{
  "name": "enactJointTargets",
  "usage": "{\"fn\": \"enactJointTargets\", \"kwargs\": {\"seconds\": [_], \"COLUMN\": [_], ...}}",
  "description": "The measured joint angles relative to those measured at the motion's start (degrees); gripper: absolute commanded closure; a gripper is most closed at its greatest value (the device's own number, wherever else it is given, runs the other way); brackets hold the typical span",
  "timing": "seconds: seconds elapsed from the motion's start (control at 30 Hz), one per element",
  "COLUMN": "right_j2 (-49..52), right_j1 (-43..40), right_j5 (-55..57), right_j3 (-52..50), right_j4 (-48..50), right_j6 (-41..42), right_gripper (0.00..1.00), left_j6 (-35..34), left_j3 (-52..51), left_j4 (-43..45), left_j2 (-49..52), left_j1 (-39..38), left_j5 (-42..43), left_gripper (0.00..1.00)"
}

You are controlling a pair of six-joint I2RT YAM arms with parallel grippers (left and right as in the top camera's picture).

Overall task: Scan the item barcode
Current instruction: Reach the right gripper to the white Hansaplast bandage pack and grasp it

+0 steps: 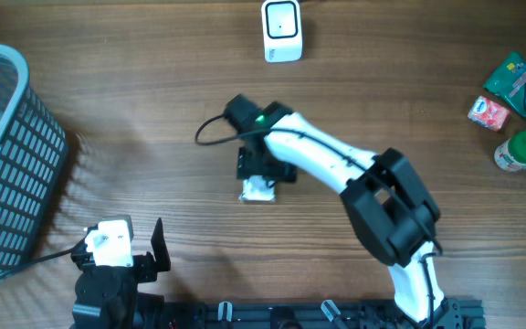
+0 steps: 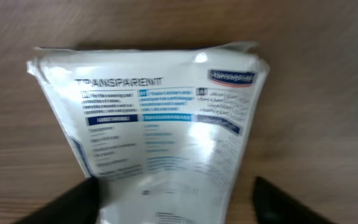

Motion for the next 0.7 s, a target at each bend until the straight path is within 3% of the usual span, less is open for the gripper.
{"fn": "enactJointTargets", "kwargs": {"seconds": [0.1, 0.13, 0.3, 0.53, 0.7], "right_j2": [-1.07, -1.64, -4.28, -4.20, 1.27], "right_j1": [-2.45, -2.25, -0.42, -0.02, 2.51], "right_j5": [0.17, 0.13, -2.43, 0.20, 2.29], "right_j3": [0.00, 0.00, 0.04, -1.55, -1.64], "right_j4": [-1.88, -2.45, -0.46, 1.18, 0.07], "right_j6": [-5.20, -6.01, -7.39, -1.66, -0.61], "right_gripper": [0.07, 0.00, 0.00, 0.00, 0.00], "left_j6": [0.00, 0.00, 0.00, 0.00, 0.00], "left_j3": [0.00, 0.00, 0.00, 0.00, 0.00], "left_j4": [0.00, 0.00, 0.00, 0.00, 0.00], "left_j2": [0.00, 0.00, 0.00, 0.00, 0.00], "left_j1": [0.00, 0.00, 0.00, 0.00, 0.00], "left_j5": [0.02, 0.02, 0.02, 0.02, 0.02], "left_gripper": [0.00, 0.00, 0.00, 0.00, 0.00]}}
